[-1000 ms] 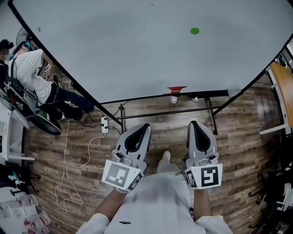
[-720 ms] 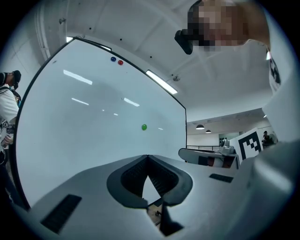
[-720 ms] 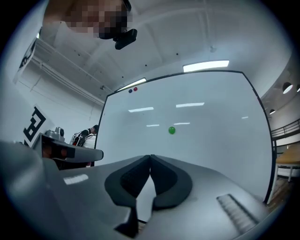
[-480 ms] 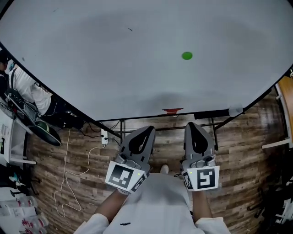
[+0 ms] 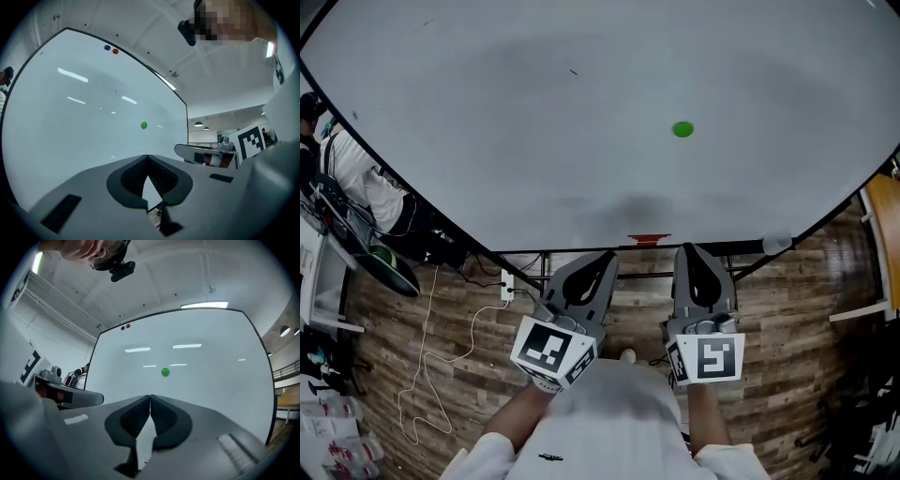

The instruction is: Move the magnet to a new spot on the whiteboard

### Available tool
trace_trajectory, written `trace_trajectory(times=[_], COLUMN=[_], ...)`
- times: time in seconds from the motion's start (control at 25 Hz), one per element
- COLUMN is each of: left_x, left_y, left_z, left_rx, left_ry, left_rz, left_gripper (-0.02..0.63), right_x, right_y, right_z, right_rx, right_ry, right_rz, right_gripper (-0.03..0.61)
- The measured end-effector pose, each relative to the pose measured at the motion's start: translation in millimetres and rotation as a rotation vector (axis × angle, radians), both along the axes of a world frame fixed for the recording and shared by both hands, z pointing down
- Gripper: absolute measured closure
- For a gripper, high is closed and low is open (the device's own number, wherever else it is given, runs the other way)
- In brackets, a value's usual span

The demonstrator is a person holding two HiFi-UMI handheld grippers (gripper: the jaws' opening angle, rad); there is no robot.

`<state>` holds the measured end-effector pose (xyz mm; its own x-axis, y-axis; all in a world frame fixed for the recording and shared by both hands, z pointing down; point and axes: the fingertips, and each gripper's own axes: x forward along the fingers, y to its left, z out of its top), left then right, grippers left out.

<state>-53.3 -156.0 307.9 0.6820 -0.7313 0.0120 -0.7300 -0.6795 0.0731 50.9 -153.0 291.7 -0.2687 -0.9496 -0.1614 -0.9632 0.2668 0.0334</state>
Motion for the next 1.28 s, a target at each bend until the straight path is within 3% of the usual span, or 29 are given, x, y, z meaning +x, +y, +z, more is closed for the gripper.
trace_trajectory(times=[0.56, 1.28], left_x=[-1, -7], left_y=[-30, -68], left_z=[-39, -57], left_rx=[0.039, 0.048], left_ry=[0.017, 0.032], left_rz=[-0.034, -0.050], left_gripper=[0.607, 0.607], right_x=[-3, 12], right_y=[-50, -120], right_z=[-68, -90], right_rx=[0.087, 0.050], right_ry=[0.091, 0.128], right_rz=[0.008, 0.154], right_gripper=[0.485, 0.442])
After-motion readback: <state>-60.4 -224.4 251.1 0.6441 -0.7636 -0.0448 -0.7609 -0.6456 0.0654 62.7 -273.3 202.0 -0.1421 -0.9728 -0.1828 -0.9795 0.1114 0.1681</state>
